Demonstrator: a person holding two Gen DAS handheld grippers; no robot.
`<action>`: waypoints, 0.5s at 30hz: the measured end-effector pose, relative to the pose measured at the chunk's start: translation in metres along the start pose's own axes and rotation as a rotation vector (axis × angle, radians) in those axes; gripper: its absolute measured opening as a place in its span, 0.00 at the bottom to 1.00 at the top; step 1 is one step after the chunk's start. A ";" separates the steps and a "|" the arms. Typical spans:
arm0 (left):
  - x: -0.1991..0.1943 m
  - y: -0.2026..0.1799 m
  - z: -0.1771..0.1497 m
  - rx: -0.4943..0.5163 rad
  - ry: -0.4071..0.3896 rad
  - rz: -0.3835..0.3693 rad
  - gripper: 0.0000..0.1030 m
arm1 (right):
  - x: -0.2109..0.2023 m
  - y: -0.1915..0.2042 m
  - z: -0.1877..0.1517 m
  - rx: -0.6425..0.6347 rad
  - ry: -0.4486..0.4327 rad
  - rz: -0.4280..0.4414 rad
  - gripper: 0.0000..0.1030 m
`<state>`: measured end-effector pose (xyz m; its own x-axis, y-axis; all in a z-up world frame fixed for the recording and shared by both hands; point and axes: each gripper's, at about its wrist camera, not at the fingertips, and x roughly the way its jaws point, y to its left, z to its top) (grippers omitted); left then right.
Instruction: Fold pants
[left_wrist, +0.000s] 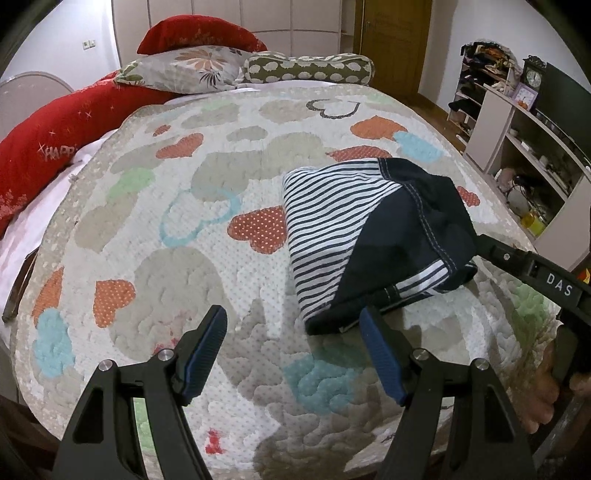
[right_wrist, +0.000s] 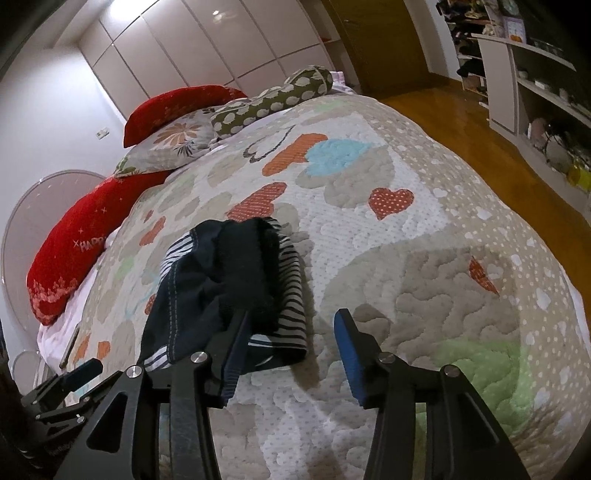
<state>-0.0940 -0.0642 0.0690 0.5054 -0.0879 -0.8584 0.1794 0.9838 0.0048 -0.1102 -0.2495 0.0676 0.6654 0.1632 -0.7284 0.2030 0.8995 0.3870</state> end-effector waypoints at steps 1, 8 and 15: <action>0.001 0.002 0.001 -0.003 0.001 -0.005 0.71 | 0.000 -0.001 0.000 0.006 -0.001 0.002 0.50; 0.022 0.042 0.027 -0.144 0.014 -0.194 0.75 | 0.007 -0.016 0.009 0.083 0.006 0.077 0.61; 0.066 0.051 0.055 -0.207 0.092 -0.400 0.77 | 0.042 -0.016 0.035 0.097 0.082 0.153 0.63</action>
<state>-0.0055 -0.0286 0.0410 0.3515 -0.4623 -0.8141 0.1681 0.8866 -0.4309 -0.0606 -0.2714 0.0502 0.6338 0.3310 -0.6991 0.1752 0.8189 0.5465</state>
